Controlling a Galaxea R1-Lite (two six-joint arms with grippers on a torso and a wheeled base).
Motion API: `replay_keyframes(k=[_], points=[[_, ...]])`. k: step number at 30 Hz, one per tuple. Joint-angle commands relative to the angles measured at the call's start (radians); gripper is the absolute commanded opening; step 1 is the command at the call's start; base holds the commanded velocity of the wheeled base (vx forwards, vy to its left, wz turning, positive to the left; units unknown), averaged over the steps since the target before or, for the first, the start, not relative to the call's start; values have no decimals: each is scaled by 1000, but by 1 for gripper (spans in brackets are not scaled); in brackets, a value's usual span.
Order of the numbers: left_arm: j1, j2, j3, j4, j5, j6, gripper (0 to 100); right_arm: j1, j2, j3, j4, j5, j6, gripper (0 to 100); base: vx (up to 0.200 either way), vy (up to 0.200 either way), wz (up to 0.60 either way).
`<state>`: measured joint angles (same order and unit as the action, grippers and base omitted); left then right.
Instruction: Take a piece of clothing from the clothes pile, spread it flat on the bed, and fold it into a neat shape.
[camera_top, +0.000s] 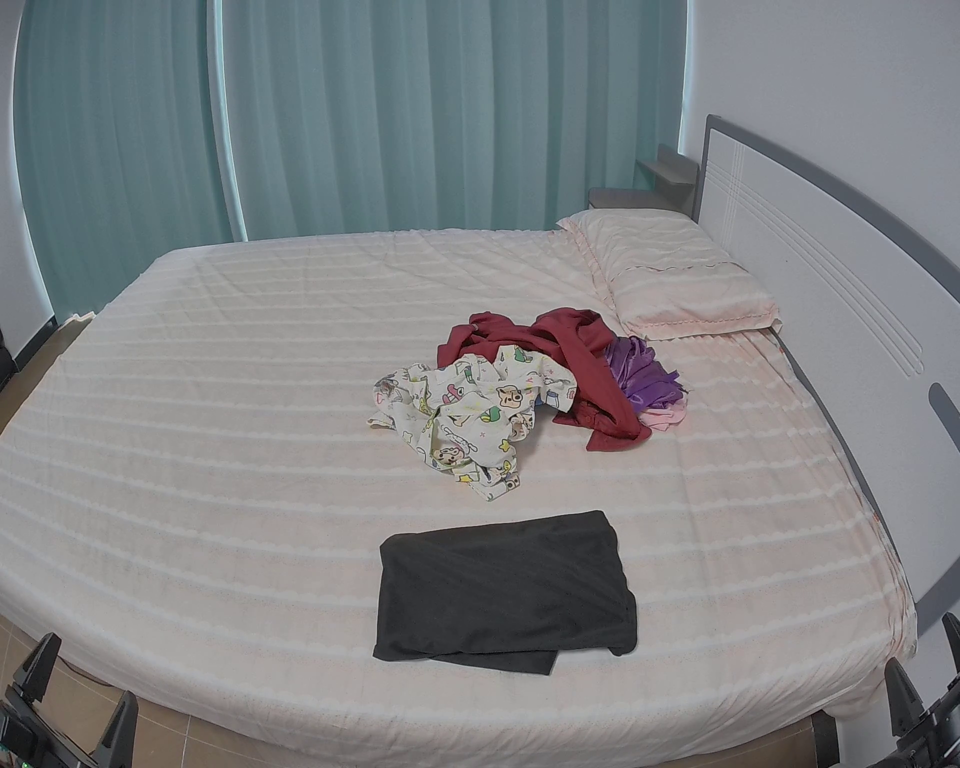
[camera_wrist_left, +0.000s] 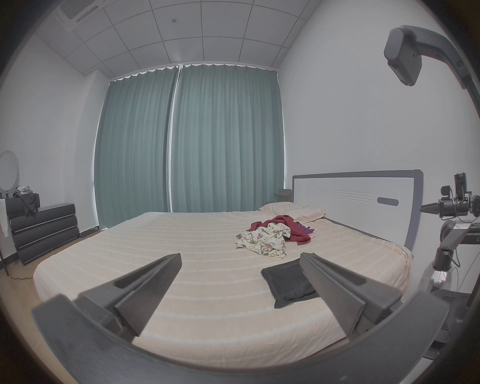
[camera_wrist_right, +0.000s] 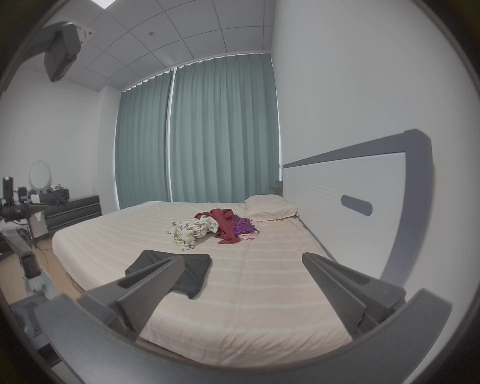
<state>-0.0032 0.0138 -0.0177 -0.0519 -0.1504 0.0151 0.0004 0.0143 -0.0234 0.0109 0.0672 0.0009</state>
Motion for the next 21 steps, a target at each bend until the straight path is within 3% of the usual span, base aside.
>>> replay_keyframes(k=[1, 7, 21], points=[[0, -14, 13, 0, 0, 3, 100, 3, -13, -7, 6, 5, 8, 100, 0, 0, 0], [0, -14, 15, -3, 6, -3, 100, 0, -13, -7, 3, -95, -56, 100, 0, 0, 0], [0, -14, 16, 0, 15, 5, 100, 0, -14, -3, -8, -93, -53, 100, 0, 0, 0]])
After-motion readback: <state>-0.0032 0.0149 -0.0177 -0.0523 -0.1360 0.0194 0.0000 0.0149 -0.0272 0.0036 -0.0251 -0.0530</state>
